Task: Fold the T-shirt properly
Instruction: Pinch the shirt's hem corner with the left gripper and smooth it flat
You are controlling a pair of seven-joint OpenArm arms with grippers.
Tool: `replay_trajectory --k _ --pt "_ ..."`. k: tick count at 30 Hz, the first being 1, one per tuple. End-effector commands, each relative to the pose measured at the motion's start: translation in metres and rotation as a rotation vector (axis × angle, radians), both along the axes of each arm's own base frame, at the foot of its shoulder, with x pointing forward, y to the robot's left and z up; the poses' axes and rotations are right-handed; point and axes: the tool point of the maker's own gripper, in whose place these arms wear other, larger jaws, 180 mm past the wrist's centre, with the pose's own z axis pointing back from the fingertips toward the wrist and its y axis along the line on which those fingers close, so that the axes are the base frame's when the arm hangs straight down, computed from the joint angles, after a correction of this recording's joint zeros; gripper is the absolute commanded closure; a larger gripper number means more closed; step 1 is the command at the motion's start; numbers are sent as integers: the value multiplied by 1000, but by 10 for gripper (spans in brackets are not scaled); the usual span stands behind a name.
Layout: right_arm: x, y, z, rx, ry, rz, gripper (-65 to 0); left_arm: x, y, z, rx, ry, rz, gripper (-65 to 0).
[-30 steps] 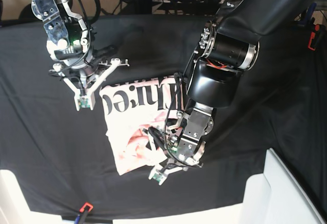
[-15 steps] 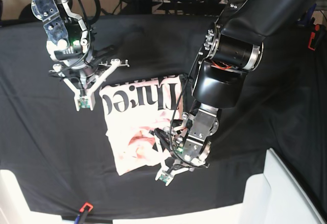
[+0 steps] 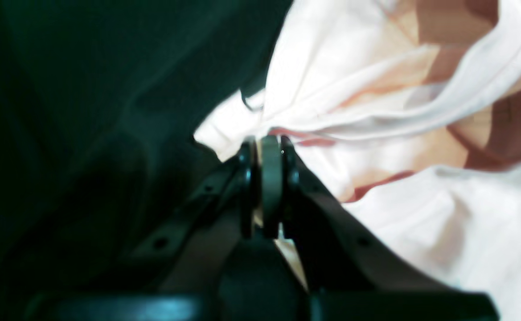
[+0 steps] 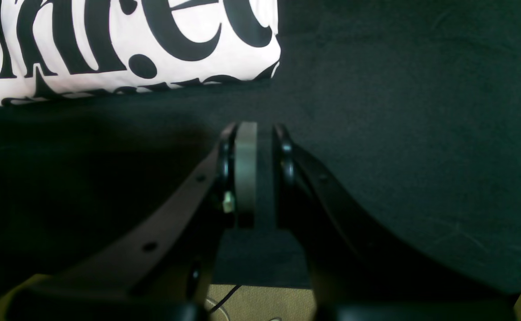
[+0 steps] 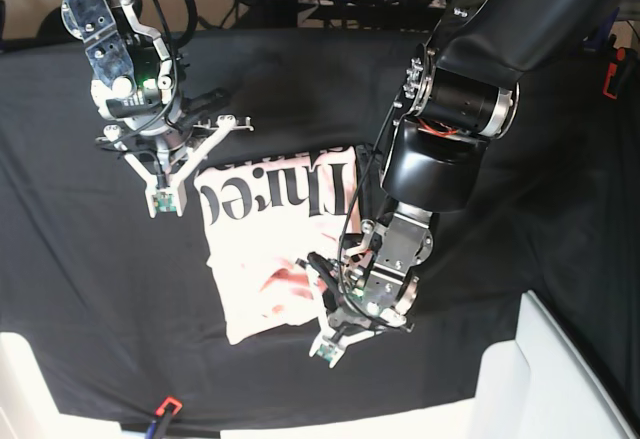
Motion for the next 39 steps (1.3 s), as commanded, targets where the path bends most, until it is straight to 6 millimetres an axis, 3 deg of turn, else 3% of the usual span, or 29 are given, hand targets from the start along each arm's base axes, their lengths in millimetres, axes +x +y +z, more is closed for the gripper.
replay_trajectory --k 1,13,23,30,34,39 --pt "8 -3 8 -6 -42 -5 -58 23 -4 27 -16 -88 14 -10" --pt "8 -3 8 -6 -40 -5 -58 35 -3 26 -32 -106 12 -10" --pt "11 -3 10 -6 -48 -5 -58 55 -15 53 -49 -169 -6 -10" --pt "12 -3 10 -6 -51 -5 -58 57 -17 57 -49 -176 -10 -10" --pt "13 -3 11 -6 -54 -5 -58 54 -14 51 -40 -162 -9 -10" --pt "13 -3 11 -6 -54 -5 -58 44 -8 30 -7 -104 -13 -12"
